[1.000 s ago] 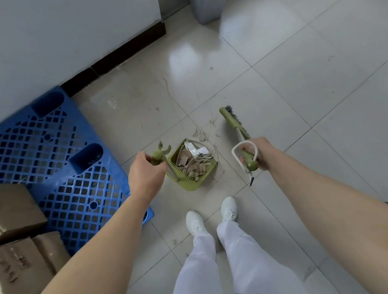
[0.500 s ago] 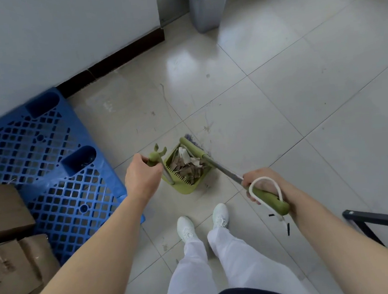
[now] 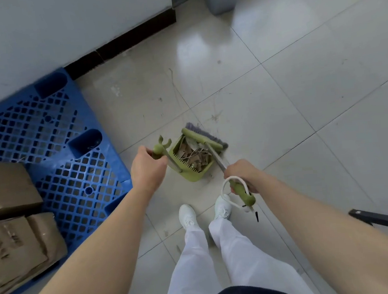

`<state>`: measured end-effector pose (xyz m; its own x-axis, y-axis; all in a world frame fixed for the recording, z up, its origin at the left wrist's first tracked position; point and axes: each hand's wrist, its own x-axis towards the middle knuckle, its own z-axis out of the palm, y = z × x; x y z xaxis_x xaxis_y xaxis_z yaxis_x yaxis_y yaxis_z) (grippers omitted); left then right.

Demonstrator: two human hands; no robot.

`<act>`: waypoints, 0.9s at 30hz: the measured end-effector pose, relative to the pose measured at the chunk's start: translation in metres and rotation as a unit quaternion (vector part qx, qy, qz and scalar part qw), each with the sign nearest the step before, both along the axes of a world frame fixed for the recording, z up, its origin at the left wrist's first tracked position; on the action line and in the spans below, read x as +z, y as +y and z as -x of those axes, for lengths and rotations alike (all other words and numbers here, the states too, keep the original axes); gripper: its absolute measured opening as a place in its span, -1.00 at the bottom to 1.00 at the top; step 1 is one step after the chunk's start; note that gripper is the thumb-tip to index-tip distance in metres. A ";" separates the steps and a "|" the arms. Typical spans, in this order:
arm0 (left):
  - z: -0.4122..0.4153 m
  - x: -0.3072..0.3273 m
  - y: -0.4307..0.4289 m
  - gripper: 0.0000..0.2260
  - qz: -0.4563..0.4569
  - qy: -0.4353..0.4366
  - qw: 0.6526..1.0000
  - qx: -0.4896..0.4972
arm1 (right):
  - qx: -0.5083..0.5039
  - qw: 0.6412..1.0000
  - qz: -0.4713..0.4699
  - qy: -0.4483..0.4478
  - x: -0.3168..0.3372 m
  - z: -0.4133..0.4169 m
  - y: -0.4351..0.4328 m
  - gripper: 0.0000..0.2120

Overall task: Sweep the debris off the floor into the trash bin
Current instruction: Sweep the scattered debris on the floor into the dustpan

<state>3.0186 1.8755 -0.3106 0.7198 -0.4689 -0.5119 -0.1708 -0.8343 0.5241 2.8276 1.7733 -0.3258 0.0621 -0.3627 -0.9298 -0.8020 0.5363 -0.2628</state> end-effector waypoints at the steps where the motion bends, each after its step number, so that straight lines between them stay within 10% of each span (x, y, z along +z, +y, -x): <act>1: 0.001 0.001 -0.001 -0.84 0.003 0.003 1.000 0.001 | -0.006 1.000 -0.002 -0.010 0.003 0.010 0.005 -0.84; 18: 0.014 0.023 0.024 -0.79 0.033 -0.016 0.999 0.013 | 0.043 0.996 0.077 -0.008 0.008 0.014 -0.059 -0.93; 27: 0.021 0.021 0.047 -0.80 0.010 -0.023 1.000 0.006 | 0.074 0.991 0.071 0.085 0.002 0.066 -0.010 -0.66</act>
